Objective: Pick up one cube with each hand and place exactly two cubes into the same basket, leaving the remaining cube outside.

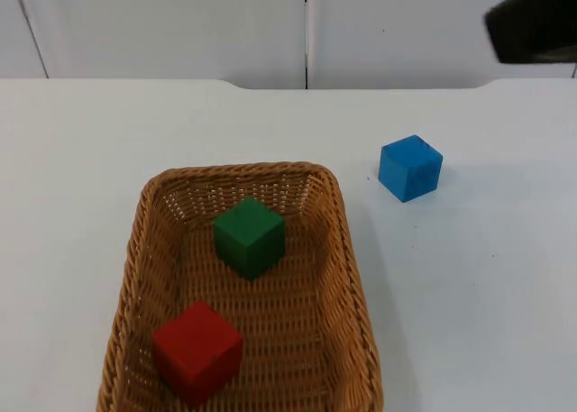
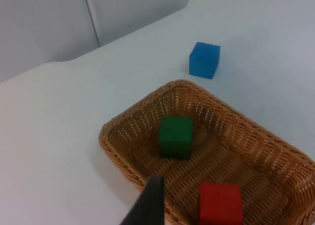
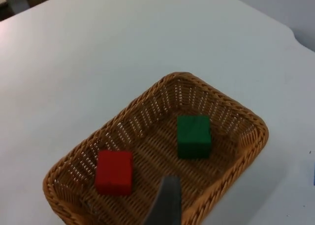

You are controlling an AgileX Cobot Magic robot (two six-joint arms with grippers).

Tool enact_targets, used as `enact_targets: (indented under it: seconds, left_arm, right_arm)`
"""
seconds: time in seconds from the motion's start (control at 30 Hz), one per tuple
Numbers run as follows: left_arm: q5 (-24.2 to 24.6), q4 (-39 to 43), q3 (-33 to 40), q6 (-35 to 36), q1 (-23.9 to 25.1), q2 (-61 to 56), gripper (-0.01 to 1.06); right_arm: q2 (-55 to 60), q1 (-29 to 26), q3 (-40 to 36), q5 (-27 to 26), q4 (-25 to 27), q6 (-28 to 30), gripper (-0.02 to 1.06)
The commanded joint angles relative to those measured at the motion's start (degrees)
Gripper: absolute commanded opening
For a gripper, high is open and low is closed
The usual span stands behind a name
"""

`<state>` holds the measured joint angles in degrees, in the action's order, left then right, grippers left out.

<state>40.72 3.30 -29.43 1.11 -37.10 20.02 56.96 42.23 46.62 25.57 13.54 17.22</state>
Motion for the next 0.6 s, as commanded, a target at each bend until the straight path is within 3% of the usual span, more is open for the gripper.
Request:
enact_targets:
  seconds: [0.0, 0.27, 0.57]
  left_arm:
    - [2.1, 0.8, 0.1, 1.6, -0.2, -2.0, 0.89]
    - [11.2, 1.9, -2.3, 3.6, -0.2, -8.4, 0.89]
    - [17.4, 1.2, -3.8, 3.9, -0.2, -8.7, 0.89]
  right_arm:
    - [-2.3, 0.1, -1.3, -0.9, 0.1, -0.3, 0.73]
    - [-13.8, 0.1, -7.8, -0.9, 0.0, 0.1, 0.73]
    - [-23.5, 0.1, -12.3, 1.9, 0.0, 0.0, 0.73]
